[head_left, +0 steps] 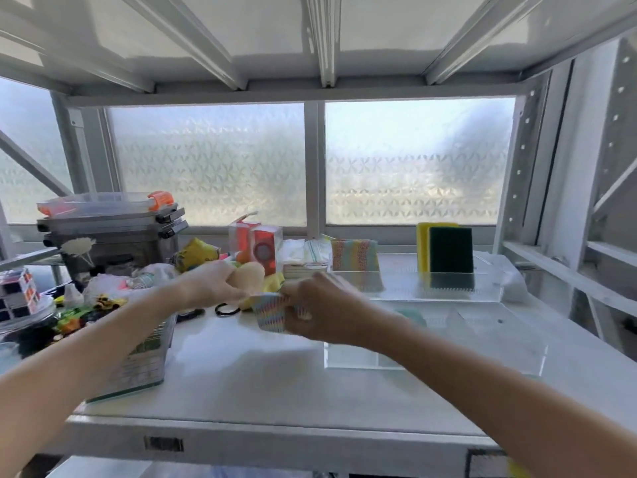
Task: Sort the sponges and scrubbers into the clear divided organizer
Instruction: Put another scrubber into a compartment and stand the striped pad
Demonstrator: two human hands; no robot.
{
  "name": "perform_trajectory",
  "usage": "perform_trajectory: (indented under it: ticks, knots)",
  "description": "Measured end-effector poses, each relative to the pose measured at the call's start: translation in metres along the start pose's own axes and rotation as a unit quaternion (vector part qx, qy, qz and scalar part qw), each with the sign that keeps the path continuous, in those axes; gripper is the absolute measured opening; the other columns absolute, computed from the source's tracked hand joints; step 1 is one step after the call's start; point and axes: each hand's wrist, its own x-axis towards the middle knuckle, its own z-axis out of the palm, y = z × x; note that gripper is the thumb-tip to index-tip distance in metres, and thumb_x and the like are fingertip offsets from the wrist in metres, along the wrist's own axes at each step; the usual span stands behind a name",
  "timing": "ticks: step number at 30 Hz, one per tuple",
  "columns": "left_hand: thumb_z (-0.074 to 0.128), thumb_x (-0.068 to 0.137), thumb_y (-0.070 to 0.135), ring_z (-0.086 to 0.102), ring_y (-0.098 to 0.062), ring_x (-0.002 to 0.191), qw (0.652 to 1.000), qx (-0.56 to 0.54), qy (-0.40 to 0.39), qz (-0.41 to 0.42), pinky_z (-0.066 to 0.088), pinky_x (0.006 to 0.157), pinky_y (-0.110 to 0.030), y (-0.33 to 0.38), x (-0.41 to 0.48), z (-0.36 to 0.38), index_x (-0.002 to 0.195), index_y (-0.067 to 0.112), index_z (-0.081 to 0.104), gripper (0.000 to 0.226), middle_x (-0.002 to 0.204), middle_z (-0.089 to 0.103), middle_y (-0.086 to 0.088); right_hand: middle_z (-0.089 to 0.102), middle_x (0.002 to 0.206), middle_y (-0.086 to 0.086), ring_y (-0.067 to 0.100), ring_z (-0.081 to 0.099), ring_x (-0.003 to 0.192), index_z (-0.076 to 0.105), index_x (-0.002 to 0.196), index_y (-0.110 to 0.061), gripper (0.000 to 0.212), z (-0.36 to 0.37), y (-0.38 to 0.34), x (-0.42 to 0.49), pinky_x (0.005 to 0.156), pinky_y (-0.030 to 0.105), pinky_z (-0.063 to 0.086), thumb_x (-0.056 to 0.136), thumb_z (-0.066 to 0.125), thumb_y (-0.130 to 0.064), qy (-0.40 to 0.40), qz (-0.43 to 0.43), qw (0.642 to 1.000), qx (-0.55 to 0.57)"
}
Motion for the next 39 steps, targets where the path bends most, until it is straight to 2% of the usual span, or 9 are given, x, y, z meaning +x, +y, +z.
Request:
perform_trajectory:
  ticks: [3,6,9,13,17,22,27,33,39]
  knots:
    - [0.072,0.082,0.024,0.053,-0.007,0.066,0.992,-0.078,0.086,0.05,0.037,0.055,-0.017,0.027,0.002,-0.027,0.101,0.003,0.062,0.031,0.076,0.058,0.002,0.066,0.07,0.009,0.028,0.057,0.059,0.061,0.081,-0.01,0.014,-0.053,0.028,-0.01,0.055,0.034,0.045,0.083,0.054,-0.022,0.081,0.056,0.994,0.042]
    - [0.077,0.078,0.028,0.06,-0.013,0.07,0.977,-0.125,0.136,0.107,0.047,0.058,-0.024,0.076,0.0,-0.035,0.107,0.008,0.056,0.042,0.086,0.064,-0.006,0.069,0.078,0.009,0.025,0.064,0.065,0.066,0.094,-0.005,0.014,-0.108,0.066,-0.032,0.06,0.039,0.054,0.089,0.058,-0.015,0.146,0.11,0.981,0.058]
    - [0.078,0.077,0.028,0.065,-0.014,0.062,0.971,-0.147,0.097,0.161,0.056,0.058,-0.024,0.127,0.002,-0.017,0.105,0.006,0.06,0.04,0.08,0.069,-0.005,0.065,0.079,0.008,0.021,0.061,0.066,0.064,0.098,0.0,0.016,-0.143,0.098,-0.055,0.057,0.029,0.053,0.092,0.058,-0.014,0.184,0.16,0.969,0.049]
    - [0.075,0.081,0.019,0.065,-0.019,0.068,0.969,-0.172,0.003,0.179,0.06,0.066,-0.031,0.189,0.016,0.018,0.112,-0.002,0.065,0.039,0.093,0.069,-0.015,0.06,0.072,0.006,0.016,0.053,0.059,0.062,0.098,0.003,0.018,-0.161,0.13,-0.082,0.052,0.024,0.043,0.093,0.056,-0.014,0.179,0.217,0.959,0.034]
    - [0.067,0.087,0.02,0.059,-0.021,0.092,0.981,-0.082,-0.054,0.17,0.054,0.08,-0.03,0.203,0.024,0.034,0.129,0.009,0.06,0.044,0.112,0.061,-0.01,0.061,0.076,-0.003,0.008,0.056,0.064,0.063,0.103,-0.001,0.017,-0.151,0.139,-0.078,0.052,0.011,0.04,0.094,0.055,-0.014,0.158,0.222,0.961,0.045]
    - [0.056,0.092,0.014,0.05,-0.027,0.126,0.976,0.028,-0.107,0.186,0.041,0.1,-0.033,0.197,0.029,0.031,0.14,0.017,0.05,0.049,0.142,0.051,-0.009,0.065,0.096,0.006,0.022,0.061,0.086,0.063,0.112,-0.005,0.022,-0.143,0.139,-0.068,0.06,0.015,0.043,0.094,0.055,-0.014,0.159,0.208,0.963,0.065]
    - [0.049,0.087,-0.004,0.055,-0.027,0.117,0.943,0.04,-0.153,0.292,0.047,0.104,-0.041,0.199,0.03,0.032,0.121,0.014,0.064,0.042,0.127,0.062,-0.008,0.065,0.108,0.008,0.025,0.061,0.098,0.062,0.118,-0.007,0.025,-0.141,0.141,-0.06,0.076,0.028,0.051,0.095,0.053,-0.012,0.14,0.199,0.966,0.092]
    - [0.041,0.077,-0.017,0.056,-0.026,0.113,0.925,0.017,-0.16,0.346,0.048,0.103,-0.043,0.204,0.037,0.05,0.09,0.016,0.067,0.044,0.102,0.059,0.0,0.066,0.109,0.008,0.025,0.062,0.098,0.061,0.118,-0.007,0.026,-0.138,0.149,-0.056,0.079,0.033,0.053,0.095,0.053,-0.013,0.125,0.203,0.965,0.106]
    - [0.046,0.079,-0.014,0.054,-0.016,0.103,0.92,-0.021,-0.129,0.37,0.052,0.099,-0.04,0.2,0.043,0.061,0.097,0.015,0.07,0.042,0.101,0.06,0.004,0.067,0.111,0.007,0.023,0.063,0.096,0.063,0.117,-0.006,0.027,-0.129,0.155,-0.044,0.076,0.027,0.054,0.093,0.055,-0.015,0.123,0.187,0.967,0.12]
